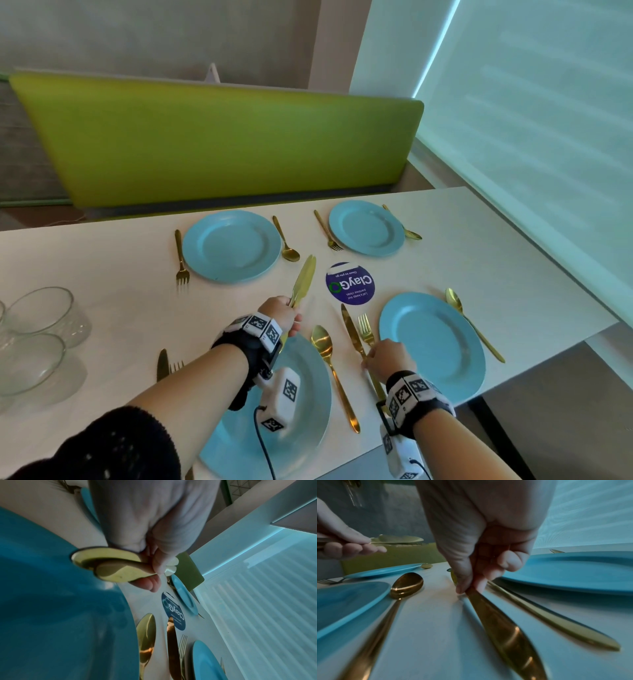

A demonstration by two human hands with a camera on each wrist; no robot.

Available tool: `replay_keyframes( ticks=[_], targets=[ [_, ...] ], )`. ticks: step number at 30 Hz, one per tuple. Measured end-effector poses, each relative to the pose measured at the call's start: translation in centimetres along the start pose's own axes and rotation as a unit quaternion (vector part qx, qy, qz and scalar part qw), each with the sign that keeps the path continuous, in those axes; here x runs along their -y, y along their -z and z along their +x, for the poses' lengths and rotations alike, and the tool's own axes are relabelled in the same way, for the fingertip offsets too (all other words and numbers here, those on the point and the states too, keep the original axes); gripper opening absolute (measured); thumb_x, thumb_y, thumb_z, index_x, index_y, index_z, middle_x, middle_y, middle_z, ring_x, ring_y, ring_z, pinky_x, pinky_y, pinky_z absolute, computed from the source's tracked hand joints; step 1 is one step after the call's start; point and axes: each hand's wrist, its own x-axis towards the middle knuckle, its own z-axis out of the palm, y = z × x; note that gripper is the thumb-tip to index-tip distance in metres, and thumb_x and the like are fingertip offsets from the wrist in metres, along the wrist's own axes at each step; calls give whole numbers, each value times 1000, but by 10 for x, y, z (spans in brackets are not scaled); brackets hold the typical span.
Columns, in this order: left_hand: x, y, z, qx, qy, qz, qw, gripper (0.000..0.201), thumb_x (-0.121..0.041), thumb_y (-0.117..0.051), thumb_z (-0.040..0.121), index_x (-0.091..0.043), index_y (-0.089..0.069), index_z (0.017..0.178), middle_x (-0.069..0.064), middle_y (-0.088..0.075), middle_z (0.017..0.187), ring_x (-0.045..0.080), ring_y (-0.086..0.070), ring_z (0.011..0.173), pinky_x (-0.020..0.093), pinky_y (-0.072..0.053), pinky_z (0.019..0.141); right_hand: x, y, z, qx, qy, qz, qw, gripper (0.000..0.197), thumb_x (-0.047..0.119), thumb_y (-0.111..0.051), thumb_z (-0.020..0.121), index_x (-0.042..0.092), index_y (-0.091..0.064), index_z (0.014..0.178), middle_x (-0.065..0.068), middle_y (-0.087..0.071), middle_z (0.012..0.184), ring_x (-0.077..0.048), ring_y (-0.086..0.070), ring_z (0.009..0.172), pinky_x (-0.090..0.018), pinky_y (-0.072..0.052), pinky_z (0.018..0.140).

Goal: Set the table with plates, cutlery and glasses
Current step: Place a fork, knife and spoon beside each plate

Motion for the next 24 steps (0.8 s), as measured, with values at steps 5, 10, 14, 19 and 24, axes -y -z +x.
replay_keyframes(
  ticks=[5,10,14,19,24],
  targets=[
    [1,-8,0,5,4,13,1000,17,-4,-41,97,-7,-51,85,3,-54,67,13,-49,52,14,-43,40,-4,-4,1,-24,-11,-9,1000,28,31,-64,85,19,-68,110,-2,-66,109,-21,-64,101,-31,-53,85],
    [2,-11,-4,8,6,12,1000,20,-2,-40,97,-8,-51,82,3,-54,66,13,-49,52,14,-42,37,-5,-6,0,-36,-12,-9,999,25,28,-62,87,18,-68,109,-3,-67,106,-21,-65,98,-30,-52,82],
    [1,-10,-7,26,11,-10,1000,18,0,-39,98,-6,-46,82,5,-50,66,14,-46,52,10,-39,31,-6,-6,0,-48,-8,-11,999,23,24,-56,89,18,-68,107,-4,-67,105,-23,-65,97,-29,-50,80],
    [3,-8,-8,29,11,-14,999,7,-1,-40,98,-1,-46,97,6,-50,66,14,-46,53,10,-39,31,-8,-5,-1,-52,-3,-18,999,22,24,-57,90,17,-68,108,-4,-67,105,-22,-64,98,-29,-50,80],
    [4,-5,-8,46,27,-26,998,19,0,-40,98,-5,-45,80,7,-49,67,15,-46,53,10,-40,31,-7,-5,-1,-55,-3,-14,998,23,25,-57,90,17,-68,108,-4,-67,105,-22,-65,97,-28,-50,79]
  ],
)
